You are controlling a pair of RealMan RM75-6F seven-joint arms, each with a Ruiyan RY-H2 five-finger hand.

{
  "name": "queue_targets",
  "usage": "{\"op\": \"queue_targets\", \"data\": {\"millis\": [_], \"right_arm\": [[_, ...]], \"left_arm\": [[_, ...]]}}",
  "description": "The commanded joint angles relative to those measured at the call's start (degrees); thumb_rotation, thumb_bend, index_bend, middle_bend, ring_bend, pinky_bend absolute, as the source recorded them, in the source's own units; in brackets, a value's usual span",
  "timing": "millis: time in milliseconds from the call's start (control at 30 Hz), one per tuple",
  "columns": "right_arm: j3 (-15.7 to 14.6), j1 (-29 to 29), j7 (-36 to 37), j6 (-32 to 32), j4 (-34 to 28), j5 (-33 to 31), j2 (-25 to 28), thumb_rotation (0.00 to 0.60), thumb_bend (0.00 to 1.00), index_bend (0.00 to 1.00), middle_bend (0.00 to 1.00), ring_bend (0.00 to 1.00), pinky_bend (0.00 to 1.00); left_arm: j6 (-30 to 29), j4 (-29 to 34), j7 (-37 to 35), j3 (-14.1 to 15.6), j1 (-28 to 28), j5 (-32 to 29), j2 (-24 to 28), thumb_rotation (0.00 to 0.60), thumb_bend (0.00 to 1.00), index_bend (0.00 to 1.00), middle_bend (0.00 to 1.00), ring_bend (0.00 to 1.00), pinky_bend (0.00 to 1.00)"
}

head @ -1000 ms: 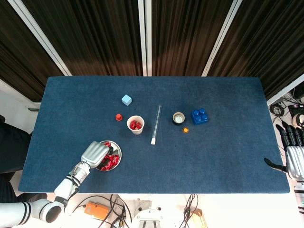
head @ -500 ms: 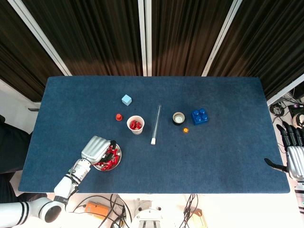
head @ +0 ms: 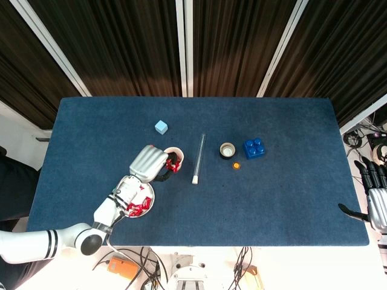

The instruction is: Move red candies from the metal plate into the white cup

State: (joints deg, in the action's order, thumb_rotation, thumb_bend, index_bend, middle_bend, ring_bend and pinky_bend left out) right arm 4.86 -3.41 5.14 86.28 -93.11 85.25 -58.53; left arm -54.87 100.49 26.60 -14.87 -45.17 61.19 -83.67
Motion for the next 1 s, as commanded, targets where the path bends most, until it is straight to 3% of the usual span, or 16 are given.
{"op": "queue_targets", "data": {"millis": [33,367,533,633,800,1000], "right_arm": [[0.0,0.1,0.3,0.1,0.2,-0.1,0.0,0.600,0.17,0.00,0.00,0.00,0.00],[0.0,0.0,1.0,-0.2,0.9,-0.1,-0.2,0.600,0.17,0.00,0.00,0.00,0.00],[0.2,0.1,1.1,-0.2,1.1,-0.5,-0.1,0.600,0.17,0.00,0.00,0.00,0.00],[0.2,0.0,1.1,-0.3,1.1,-0.5,-0.2,0.600,0.17,0.00,0.00,0.00,0.00],[0.2,-0.1,1.1,-0.3,0.9,0.0,-0.2,0.600,0.17,0.00,0.00,0.00,0.00],[0.4,-0.2,0.9,0.0,0.7,0.1,0.1,0.600,0.17,0.00,0.00,0.00,0.00]], "left_arm": [[2.2,-2.5,2.6,-2.4,-3.9,-6.0,-1.9,0.600,0.37,0.55,0.96,0.87,0.87],[2.7,-9.3,4.9,-3.2,-8.9,-17.2,-5.3,0.600,0.35,0.54,0.96,0.87,0.87],[1.2,-9.5,6.2,-1.8,-9.4,-19.2,-4.9,0.600,0.26,0.43,0.96,0.87,0.87],[0.3,-8.5,6.7,-0.7,-9.2,-19.7,-3.9,0.600,0.23,0.41,0.96,0.87,0.87],[-3.0,-6.0,5.9,1.0,-7.3,-17.3,-2.0,0.600,0.17,0.30,0.95,0.86,0.87],[-9.2,-0.8,0.3,6.1,-0.4,-6.2,3.0,0.600,0.17,0.32,0.94,0.86,0.86]]}}
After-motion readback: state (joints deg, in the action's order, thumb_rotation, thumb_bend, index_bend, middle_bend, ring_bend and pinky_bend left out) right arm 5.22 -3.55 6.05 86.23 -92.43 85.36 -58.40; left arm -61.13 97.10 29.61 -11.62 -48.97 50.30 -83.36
